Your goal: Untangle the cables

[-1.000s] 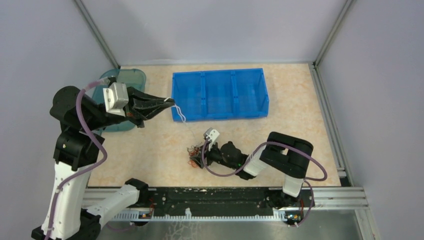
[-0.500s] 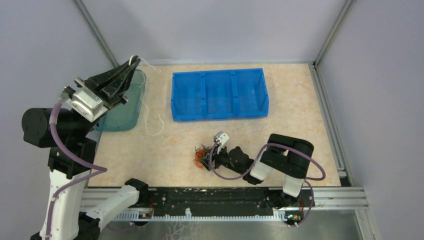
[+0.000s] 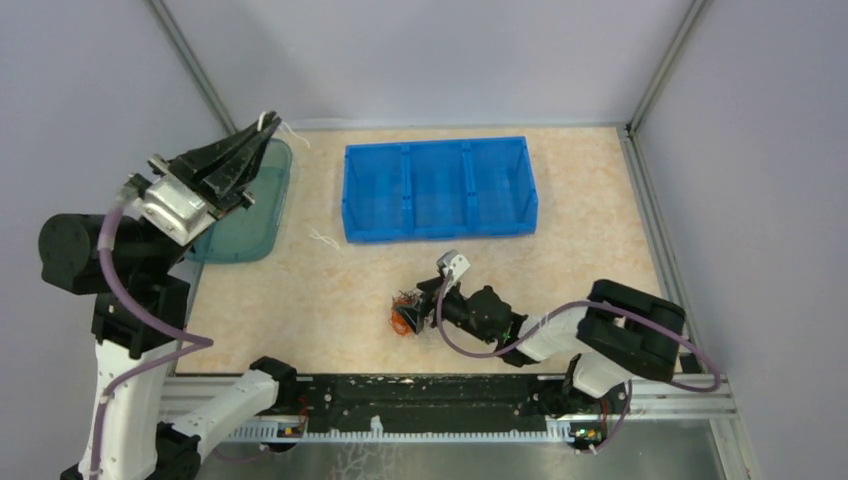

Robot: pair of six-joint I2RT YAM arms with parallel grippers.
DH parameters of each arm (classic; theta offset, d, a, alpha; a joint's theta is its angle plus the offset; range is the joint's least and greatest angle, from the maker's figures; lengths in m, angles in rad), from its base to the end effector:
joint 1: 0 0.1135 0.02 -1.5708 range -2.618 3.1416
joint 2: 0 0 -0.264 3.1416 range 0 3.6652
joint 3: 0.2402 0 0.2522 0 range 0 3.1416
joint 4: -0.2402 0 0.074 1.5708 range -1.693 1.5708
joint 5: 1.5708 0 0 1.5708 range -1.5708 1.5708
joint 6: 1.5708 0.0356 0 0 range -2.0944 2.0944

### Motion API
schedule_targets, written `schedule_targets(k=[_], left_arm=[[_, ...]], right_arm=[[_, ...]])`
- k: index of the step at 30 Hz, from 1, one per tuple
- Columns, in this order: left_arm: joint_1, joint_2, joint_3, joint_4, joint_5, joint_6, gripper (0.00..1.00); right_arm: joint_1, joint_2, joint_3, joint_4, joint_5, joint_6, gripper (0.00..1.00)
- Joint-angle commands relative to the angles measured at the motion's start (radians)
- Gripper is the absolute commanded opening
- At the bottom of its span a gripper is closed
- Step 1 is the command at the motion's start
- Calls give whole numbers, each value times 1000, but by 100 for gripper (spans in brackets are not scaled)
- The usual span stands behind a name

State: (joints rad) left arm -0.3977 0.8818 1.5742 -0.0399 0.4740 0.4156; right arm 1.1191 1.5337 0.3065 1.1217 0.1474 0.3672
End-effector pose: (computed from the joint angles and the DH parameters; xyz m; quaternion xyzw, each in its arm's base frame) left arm 0.0733 -0.0484 0.5840 0.3637 0.3124 -0.0963 0.8723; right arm 0.1172 0.2297 0.1554 -0.2264 0.7077 0.4110 0.5282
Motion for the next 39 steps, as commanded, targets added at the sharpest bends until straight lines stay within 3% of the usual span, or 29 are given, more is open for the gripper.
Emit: schedule_targets(k=[1, 14, 29, 39], left_arm=[[-6, -36, -106, -57, 53, -49, 2], [-5, 34, -276, 9, 68, -85, 2], [-5, 225, -284, 163, -11, 26, 1], [-4, 429, -226, 138, -159, 128, 0]], right_arm=[[-1, -162, 93, -155, 13, -54, 84], [-86, -422, 77, -324, 41, -73, 88], [-97, -431, 31, -311, 80, -57, 87], [-97, -480, 3, -315, 107, -50, 86]])
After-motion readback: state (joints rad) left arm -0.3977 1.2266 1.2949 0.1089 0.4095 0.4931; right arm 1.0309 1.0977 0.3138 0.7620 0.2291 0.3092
